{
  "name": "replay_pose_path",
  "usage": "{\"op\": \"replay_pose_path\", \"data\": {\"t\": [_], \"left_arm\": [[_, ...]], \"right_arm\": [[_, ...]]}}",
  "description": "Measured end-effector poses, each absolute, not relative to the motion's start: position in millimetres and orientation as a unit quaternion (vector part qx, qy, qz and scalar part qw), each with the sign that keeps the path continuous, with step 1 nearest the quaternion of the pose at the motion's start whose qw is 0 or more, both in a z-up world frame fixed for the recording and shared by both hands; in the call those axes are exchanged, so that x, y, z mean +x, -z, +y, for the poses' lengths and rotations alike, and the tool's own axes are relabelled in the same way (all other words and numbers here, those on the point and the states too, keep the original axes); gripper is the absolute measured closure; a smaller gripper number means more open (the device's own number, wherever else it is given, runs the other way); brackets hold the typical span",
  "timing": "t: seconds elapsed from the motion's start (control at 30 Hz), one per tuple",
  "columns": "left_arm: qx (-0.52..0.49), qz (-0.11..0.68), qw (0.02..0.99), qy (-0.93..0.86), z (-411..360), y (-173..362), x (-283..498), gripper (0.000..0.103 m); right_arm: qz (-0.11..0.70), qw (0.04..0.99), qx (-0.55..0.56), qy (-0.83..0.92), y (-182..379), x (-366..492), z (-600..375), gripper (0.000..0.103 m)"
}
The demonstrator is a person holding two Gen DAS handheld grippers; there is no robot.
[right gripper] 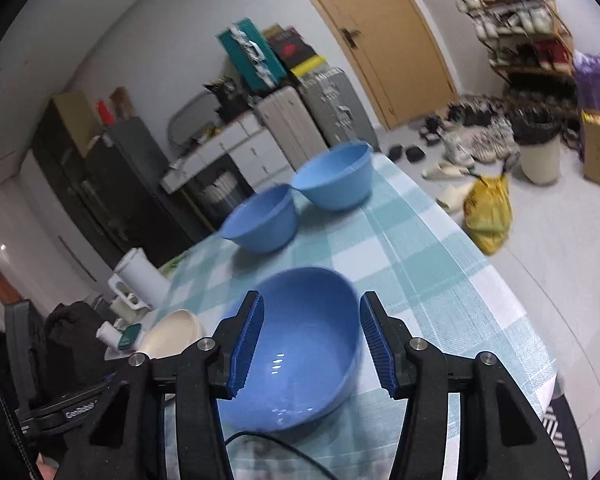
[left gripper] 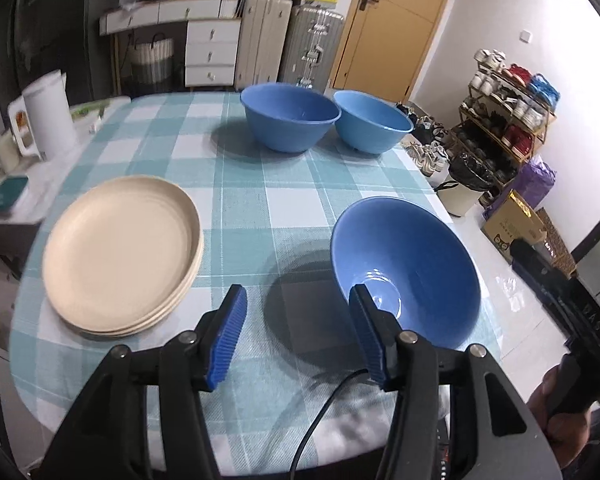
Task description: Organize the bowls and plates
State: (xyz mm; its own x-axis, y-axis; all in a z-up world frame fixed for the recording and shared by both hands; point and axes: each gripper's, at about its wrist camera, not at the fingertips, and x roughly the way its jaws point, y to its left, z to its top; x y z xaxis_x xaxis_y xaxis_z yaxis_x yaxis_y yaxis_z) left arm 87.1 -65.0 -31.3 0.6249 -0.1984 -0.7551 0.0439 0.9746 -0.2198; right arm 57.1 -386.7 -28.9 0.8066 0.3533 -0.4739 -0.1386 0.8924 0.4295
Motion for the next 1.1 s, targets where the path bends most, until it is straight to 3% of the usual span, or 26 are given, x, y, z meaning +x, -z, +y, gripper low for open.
{"op": "replay_pose_path", "data": {"t": [0.1, 0.13, 0.27, 0.33, 0.63, 0.7, 0.77, 1.1], "left_arm": [[-0.07, 0.409, 0.908, 0.063, -69, 21, 72, 0.048], [-0.066, 0.405, 0.91, 0.063, -69, 18, 68, 0.044], [-0.054, 0.371, 0.925, 0.06, -70, 4, 53, 0.022], [-0.049, 0.348, 0.935, 0.05, -69, -4, 44, 0.021], [-0.05, 0.303, 0.951, 0.027, -59, -28, 25, 0.02], [-0.05, 0.294, 0.954, 0.02, -57, -32, 19, 0.018], [-0.052, 0.285, 0.957, 0.015, -55, -36, 14, 0.004], [-0.047, 0.207, 0.977, -0.011, -47, -59, -16, 0.0]], "right_arm": [[0.255, 0.94, 0.178, -0.143, 12, 38, -378, 0.04], [0.245, 0.942, 0.177, -0.147, 6, 31, -376, 0.034], [0.217, 0.949, 0.165, -0.156, -14, 8, -367, 0.03], [0.206, 0.952, 0.161, -0.162, -22, -1, -363, 0.022], [0.153, 0.965, 0.13, -0.17, -52, -41, -344, 0.006], [0.143, 0.967, 0.12, -0.174, -55, -46, -342, 0.003], [0.131, 0.97, 0.103, -0.176, -59, -53, -334, 0.002], [0.096, 0.976, 0.074, -0.179, -71, -74, -320, 0.001]]}}
